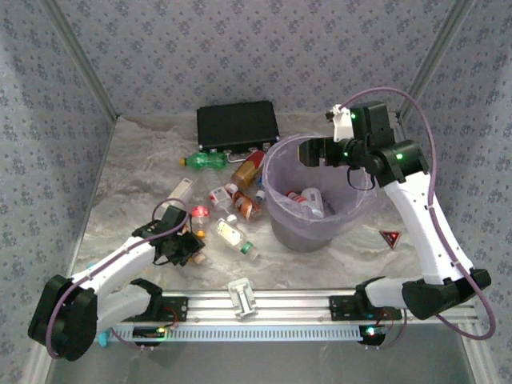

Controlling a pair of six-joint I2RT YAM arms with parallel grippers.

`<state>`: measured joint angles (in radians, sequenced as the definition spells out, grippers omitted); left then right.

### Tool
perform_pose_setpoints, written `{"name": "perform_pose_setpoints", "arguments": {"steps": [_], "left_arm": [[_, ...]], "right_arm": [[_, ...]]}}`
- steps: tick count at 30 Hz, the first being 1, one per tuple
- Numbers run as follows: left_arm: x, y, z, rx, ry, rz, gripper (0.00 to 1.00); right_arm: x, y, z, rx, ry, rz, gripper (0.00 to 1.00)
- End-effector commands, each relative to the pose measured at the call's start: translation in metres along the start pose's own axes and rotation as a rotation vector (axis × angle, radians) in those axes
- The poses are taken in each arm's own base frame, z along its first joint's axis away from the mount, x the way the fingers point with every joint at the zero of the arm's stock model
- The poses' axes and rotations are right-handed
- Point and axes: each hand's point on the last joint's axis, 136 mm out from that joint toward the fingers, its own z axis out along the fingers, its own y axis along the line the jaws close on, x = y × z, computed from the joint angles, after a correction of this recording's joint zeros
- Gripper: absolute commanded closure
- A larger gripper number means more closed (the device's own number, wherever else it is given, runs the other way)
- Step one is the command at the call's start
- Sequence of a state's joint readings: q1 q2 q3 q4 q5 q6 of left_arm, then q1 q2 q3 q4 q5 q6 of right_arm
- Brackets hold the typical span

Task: Put the plastic bottles in the bin

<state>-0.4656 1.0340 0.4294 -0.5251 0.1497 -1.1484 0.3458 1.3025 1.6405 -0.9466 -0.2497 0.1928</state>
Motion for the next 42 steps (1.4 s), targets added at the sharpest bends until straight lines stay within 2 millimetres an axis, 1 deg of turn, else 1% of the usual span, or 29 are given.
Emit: {"name": "perform_pose_setpoints", "arguments": {"steps": [1,4,7,11,13,16,17,19,21,24,28,30,32,34,37,40,42], "left_arm": [[0.0,0.005,-0.008,-0.033,-0.012,0.009,0.6],[-0.003,0.003,-0.013,-0.027,-0.033,0.013,0.61],[-0.009,-0.007,-0.027,-0.008,-0.058,0.051,0.64],[-0.017,-0.031,-0.056,0.036,-0.096,0.152,0.71],[-0.023,-0.043,-0.072,0.052,-0.125,0.193,0.73],[-0.031,-0.071,-0.095,0.128,-0.165,0.258,0.76],[-0.033,-0.084,-0.104,0.168,-0.177,0.288,0.77],[-0.038,-0.108,-0.12,0.242,-0.203,0.35,0.78],[-0.044,-0.141,-0.141,0.346,-0.24,0.424,0.81],[-0.048,-0.188,-0.166,0.485,-0.276,0.541,0.86],[-0.043,-0.243,-0.19,0.7,-0.284,0.661,0.93],[-0.035,-0.263,-0.201,0.798,-0.263,0.711,0.97],[-0.028,-0.279,-0.212,0.882,-0.239,0.752,1.0],[-0.019,-0.292,-0.22,0.969,-0.207,0.792,1.0],[-0.005,-0.305,-0.23,1.068,-0.145,0.839,1.0],[0.007,-0.313,-0.233,1.12,-0.098,0.884,1.0],[0.014,-0.317,-0.236,1.148,-0.073,0.915,1.0]], "right_arm": [[-0.009,0.006,-0.015,-0.026,-0.06,-0.019,0.11],[-0.01,0.006,-0.02,-0.033,-0.077,-0.016,0.09],[-0.009,0.004,-0.023,-0.028,-0.082,-0.009,0.05],[-0.005,0.002,-0.023,-0.029,-0.071,-0.01,0.02],[-0.004,0.0,-0.022,-0.015,-0.07,0.0,0.02],[-0.005,0.001,-0.022,-0.016,-0.074,0.017,0.02],[-0.007,0.003,-0.023,-0.029,-0.08,0.021,0.01],[-0.009,0.016,-0.023,-0.099,-0.084,-0.001,0.0],[-0.015,0.028,-0.025,-0.159,-0.109,-0.009,0.0],[-0.025,0.048,-0.026,-0.249,-0.124,-0.04,0.02],[-0.034,0.077,-0.017,-0.355,-0.102,-0.078,0.05],[-0.039,0.091,-0.012,-0.4,-0.089,-0.103,0.06],[-0.042,0.103,-0.003,-0.442,-0.069,-0.125,0.08],[-0.048,0.119,0.004,-0.52,-0.055,-0.133,0.1],[-0.055,0.139,0.019,-0.612,-0.028,-0.142,0.11],[-0.056,0.157,0.036,-0.679,0.018,-0.169,0.12],[-0.055,0.163,0.047,-0.698,0.048,-0.177,0.12]]}}
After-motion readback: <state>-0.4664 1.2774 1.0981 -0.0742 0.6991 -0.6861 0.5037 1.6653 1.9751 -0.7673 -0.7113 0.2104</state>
